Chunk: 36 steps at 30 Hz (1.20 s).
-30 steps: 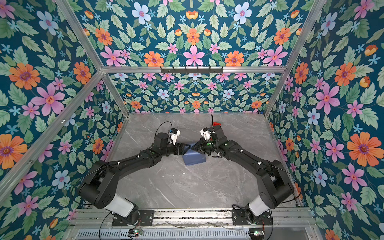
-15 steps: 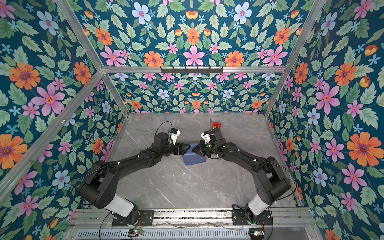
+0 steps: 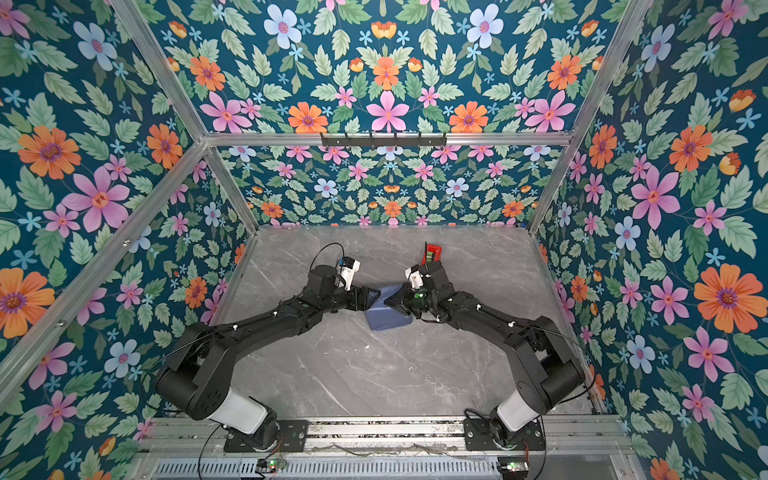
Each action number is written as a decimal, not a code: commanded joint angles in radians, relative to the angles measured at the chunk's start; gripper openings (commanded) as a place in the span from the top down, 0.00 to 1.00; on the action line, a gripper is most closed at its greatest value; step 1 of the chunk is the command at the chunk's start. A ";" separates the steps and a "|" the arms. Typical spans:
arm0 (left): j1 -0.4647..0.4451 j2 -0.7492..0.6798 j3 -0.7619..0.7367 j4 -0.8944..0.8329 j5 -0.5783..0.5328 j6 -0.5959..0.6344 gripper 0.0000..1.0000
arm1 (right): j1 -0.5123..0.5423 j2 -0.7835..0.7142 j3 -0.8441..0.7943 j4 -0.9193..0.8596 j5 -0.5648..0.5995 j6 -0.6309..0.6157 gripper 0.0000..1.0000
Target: Wrap the gift box in paper
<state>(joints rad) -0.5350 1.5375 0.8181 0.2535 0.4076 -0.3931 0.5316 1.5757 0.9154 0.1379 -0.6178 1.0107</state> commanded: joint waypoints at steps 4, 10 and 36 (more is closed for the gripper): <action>0.000 -0.056 -0.026 0.088 -0.042 -0.036 0.11 | -0.001 0.012 -0.009 -0.053 0.043 0.003 1.00; -0.009 -0.041 -0.006 0.114 -0.029 -0.019 0.05 | 0.000 0.014 -0.009 -0.055 0.043 0.002 1.00; -0.034 -0.035 -0.033 0.107 -0.011 0.331 0.00 | -0.001 0.021 -0.001 -0.062 0.038 -0.004 1.00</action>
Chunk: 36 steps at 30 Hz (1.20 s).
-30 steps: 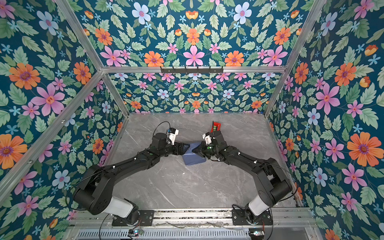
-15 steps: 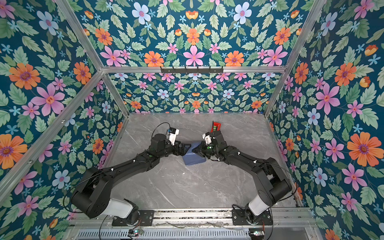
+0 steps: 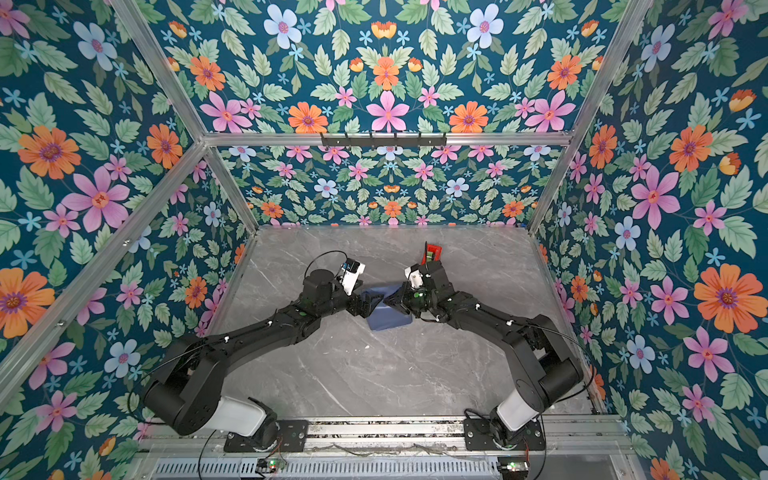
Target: Wrap the gift box in paper
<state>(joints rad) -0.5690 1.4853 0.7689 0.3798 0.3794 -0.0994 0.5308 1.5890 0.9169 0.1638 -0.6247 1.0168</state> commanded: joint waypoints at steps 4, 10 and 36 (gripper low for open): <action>0.000 0.039 0.032 -0.021 0.040 0.042 0.00 | 0.001 0.008 -0.004 -0.087 0.045 -0.009 1.00; 0.000 0.062 0.049 -0.018 0.032 0.037 0.00 | 0.000 0.012 -0.002 -0.084 0.043 -0.009 1.00; 0.026 0.190 0.185 -0.203 -0.058 -0.020 0.01 | 0.001 0.009 -0.006 -0.087 0.043 -0.011 1.00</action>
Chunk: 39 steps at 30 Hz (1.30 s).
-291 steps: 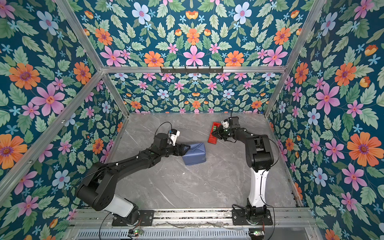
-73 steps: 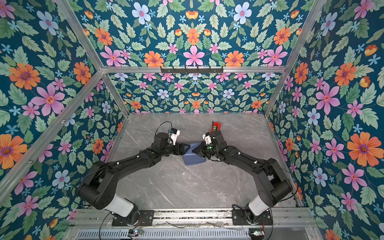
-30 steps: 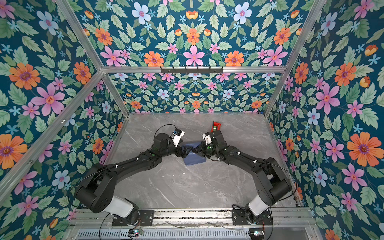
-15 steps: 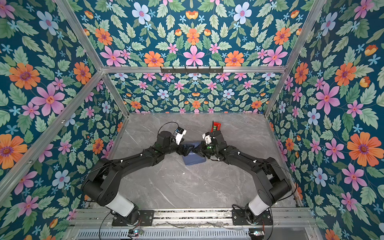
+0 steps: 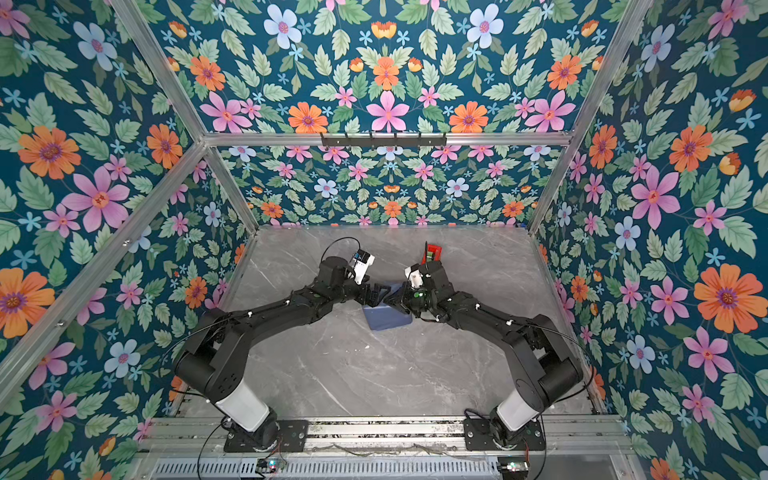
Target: Wrap the gift box in paper
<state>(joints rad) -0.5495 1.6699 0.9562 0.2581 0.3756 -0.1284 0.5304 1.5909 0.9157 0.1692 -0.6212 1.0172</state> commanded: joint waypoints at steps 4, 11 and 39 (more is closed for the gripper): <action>0.011 0.014 -0.007 -0.098 -0.047 0.012 0.01 | 0.001 0.002 -0.002 -0.095 0.041 -0.012 1.00; 0.014 0.015 -0.034 -0.102 -0.036 0.025 0.02 | 0.002 -0.008 0.018 -0.106 0.035 -0.019 1.00; 0.016 0.001 -0.048 -0.095 -0.035 0.038 0.03 | -0.001 -0.212 -0.081 -0.136 0.000 -0.015 0.80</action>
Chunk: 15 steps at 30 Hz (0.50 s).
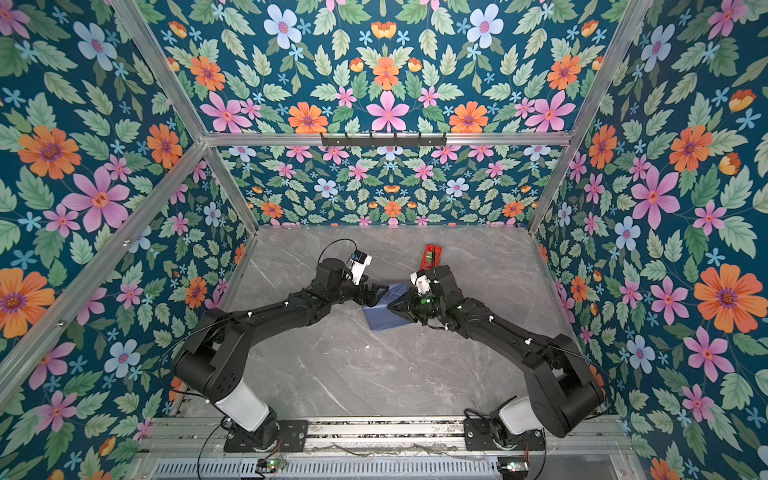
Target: Wrap the gift box in paper
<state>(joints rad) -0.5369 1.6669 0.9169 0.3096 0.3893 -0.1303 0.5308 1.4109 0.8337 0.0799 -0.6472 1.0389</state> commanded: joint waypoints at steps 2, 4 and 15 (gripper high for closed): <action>0.003 0.003 -0.010 -0.145 -0.047 0.038 0.03 | -0.001 -0.057 0.025 -0.096 0.052 -0.084 0.80; 0.003 0.002 -0.010 -0.144 -0.046 0.037 0.03 | -0.002 -0.055 0.062 -0.118 0.060 -0.123 0.80; 0.002 0.002 -0.012 -0.139 -0.045 0.034 0.04 | -0.001 0.154 0.206 -0.094 0.039 -0.168 0.87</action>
<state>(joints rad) -0.5369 1.6638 0.9138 0.3092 0.3893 -0.1307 0.5293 1.5379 1.0267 -0.0227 -0.6071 0.8940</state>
